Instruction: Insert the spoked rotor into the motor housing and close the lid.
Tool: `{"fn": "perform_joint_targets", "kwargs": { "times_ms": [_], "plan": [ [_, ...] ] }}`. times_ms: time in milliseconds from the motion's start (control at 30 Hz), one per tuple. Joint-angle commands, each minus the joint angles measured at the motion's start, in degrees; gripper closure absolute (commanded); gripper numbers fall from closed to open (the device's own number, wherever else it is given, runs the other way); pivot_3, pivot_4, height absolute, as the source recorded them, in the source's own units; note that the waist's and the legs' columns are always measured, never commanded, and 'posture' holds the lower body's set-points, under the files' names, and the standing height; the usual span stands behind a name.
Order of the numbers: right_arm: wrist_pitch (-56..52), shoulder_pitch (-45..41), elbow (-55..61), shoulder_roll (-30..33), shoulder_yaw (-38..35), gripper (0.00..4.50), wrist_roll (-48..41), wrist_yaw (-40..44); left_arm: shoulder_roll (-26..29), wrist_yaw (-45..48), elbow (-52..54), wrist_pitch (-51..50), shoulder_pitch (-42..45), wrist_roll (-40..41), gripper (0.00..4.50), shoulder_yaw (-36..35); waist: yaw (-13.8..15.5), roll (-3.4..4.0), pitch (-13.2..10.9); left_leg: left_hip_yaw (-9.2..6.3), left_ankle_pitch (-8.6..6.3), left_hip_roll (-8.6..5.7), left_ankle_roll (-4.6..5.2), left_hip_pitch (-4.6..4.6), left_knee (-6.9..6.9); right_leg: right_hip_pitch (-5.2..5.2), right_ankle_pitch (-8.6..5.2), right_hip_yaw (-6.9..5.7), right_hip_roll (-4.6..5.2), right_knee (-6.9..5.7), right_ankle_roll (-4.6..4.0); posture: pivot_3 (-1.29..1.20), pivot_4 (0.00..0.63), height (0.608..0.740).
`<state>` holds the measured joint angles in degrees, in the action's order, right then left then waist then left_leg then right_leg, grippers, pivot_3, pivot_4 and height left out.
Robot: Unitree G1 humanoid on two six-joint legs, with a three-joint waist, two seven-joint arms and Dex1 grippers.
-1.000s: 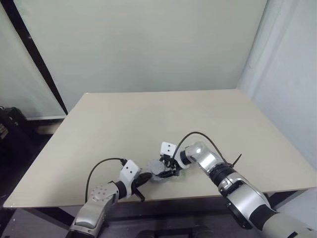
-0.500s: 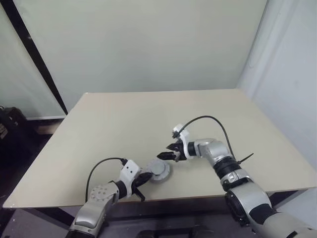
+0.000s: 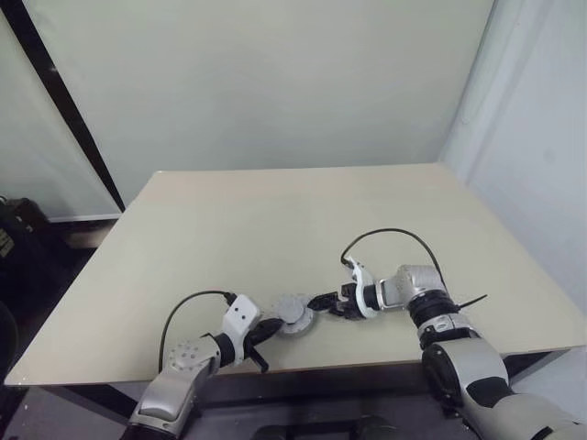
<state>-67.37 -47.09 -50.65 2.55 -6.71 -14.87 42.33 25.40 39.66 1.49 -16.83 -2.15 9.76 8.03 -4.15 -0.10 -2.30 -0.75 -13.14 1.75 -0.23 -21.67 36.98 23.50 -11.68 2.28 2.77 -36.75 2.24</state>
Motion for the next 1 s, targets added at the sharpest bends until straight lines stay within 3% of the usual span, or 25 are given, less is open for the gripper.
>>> {"fn": "perform_joint_targets", "kwargs": {
  "times_ms": [33, 533, 633, 900, 1000],
  "plan": [
    [-0.70, -1.23, -0.89, -1.28, -4.36, 0.04, -4.03, -2.30, 0.26, 0.35, -0.93, -0.70, -0.14, -1.01, 4.50, 1.12, 0.00, 0.00, 0.00, 0.00, -0.01, 0.00, -0.02, -0.01, 0.00, 0.00, 0.00, 0.00, 0.00, 0.00, 0.00, 0.00, 0.000, 0.740],
    [2.90, -1.94, -7.35, -5.42, -13.52, 0.04, -9.55, -10.27, 0.55, 0.29, -0.69, -0.65, -0.16, -1.06, 4.50, 0.73, -0.40, 0.01, -0.01, -0.02, -0.05, 0.01, -0.07, -0.01, 0.00, 0.02, 0.00, -0.01, 0.00, 0.06, 0.00, 0.00, 0.000, 0.740],
    [2.82, -1.84, -7.98, -5.67, -14.94, 0.61, -10.39, -11.77, 0.57, 0.22, -0.68, -0.57, -0.11, -1.07, 4.50, 0.74, -0.54, 0.02, -0.01, -0.04, -0.05, 0.01, -0.08, -0.01, 0.00, 0.02, 0.00, -0.01, 0.00, 0.06, 0.00, 0.00, 0.000, 0.740],
    [1.84, -1.26, -8.44, -5.53, -16.59, 3.14, -11.34, -13.43, 0.40, 0.30, -0.98, 0.04, 0.03, -1.09, 4.50, 0.75, -0.70, 0.07, -0.03, -0.08, -0.05, 0.01, -0.08, -0.05, -0.01, 0.08, -0.01, -0.04, 0.01, 0.10, 0.00, 0.00, 0.000, 0.740],
    [1.63, -0.86, -8.30, -5.45, -15.95, 3.27, -11.08, -13.69, -0.39, 0.14, -1.11, 0.85, 0.05, -0.43, 4.50, 0.16, -0.70, 0.13, -0.04, -0.06, -0.06, 0.00, -0.07, -0.04, -0.04, 0.05, -0.01, -0.03, 0.02, 0.11, 0.00, 0.00, 0.000, 0.740]
  ]
}}
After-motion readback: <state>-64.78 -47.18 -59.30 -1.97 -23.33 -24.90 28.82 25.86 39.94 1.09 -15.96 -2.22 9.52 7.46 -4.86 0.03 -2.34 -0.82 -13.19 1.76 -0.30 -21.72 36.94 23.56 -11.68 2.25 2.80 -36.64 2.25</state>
